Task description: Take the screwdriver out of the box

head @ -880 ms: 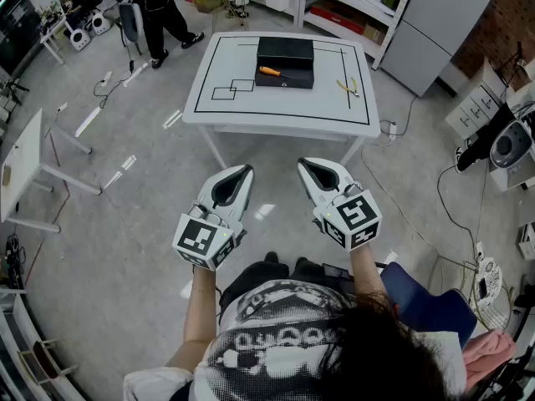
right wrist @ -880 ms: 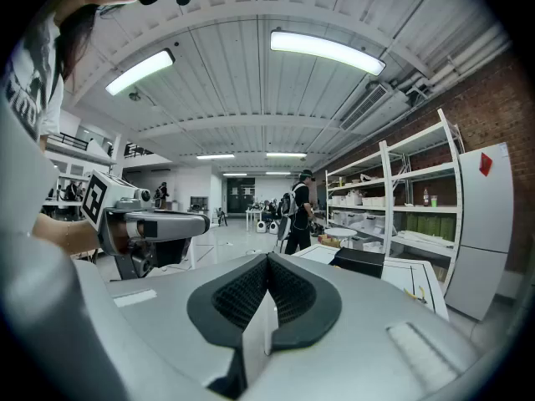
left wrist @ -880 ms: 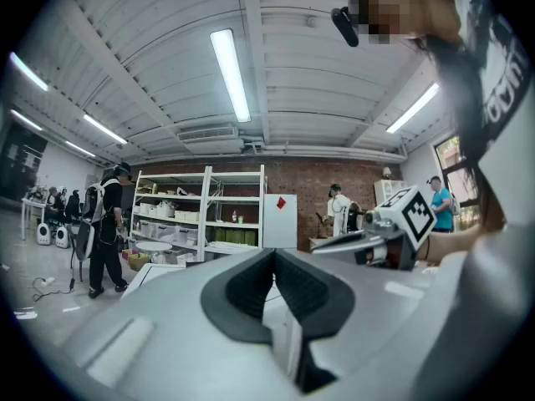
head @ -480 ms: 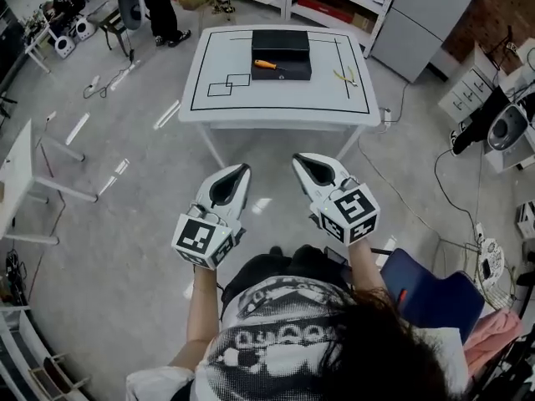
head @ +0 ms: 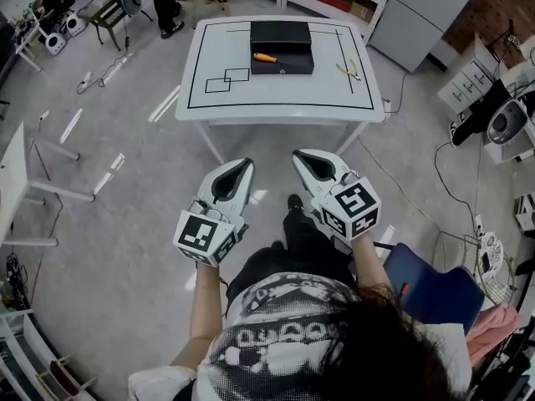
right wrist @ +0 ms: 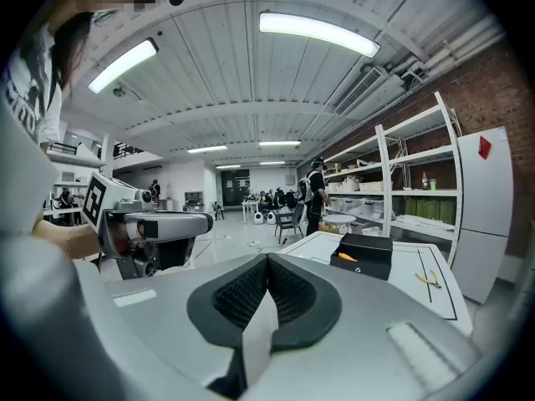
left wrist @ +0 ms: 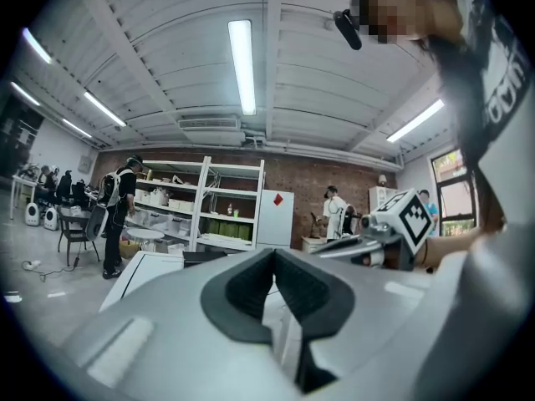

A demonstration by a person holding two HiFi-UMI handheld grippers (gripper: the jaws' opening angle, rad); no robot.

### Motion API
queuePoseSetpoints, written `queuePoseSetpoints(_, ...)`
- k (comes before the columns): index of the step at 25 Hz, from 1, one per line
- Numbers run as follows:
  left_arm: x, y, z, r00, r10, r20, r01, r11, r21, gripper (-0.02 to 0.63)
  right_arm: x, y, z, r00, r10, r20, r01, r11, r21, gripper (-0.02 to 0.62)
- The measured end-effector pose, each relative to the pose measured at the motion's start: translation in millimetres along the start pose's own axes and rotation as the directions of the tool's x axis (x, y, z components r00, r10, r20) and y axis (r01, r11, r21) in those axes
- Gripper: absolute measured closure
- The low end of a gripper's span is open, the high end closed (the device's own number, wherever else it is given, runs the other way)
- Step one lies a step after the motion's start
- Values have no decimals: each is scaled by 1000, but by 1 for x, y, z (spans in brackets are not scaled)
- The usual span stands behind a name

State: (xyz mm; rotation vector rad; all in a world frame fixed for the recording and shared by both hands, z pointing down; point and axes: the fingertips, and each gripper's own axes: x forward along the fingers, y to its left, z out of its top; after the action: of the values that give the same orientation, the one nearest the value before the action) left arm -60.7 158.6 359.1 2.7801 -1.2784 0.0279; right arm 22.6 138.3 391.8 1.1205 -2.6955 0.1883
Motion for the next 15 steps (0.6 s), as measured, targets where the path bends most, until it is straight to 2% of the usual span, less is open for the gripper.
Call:
queuePoseSetpoints(7,41,39,-7,999,31,-14,-31,999,-14,606,44,-44,2,999,32,-11,-32,999,3,597)
queuePoseSetpoints(15,131,90,-8,996,64,-59,-64,998,-6,606,108,-132,10,996,76,-39,-76,997,11,597)
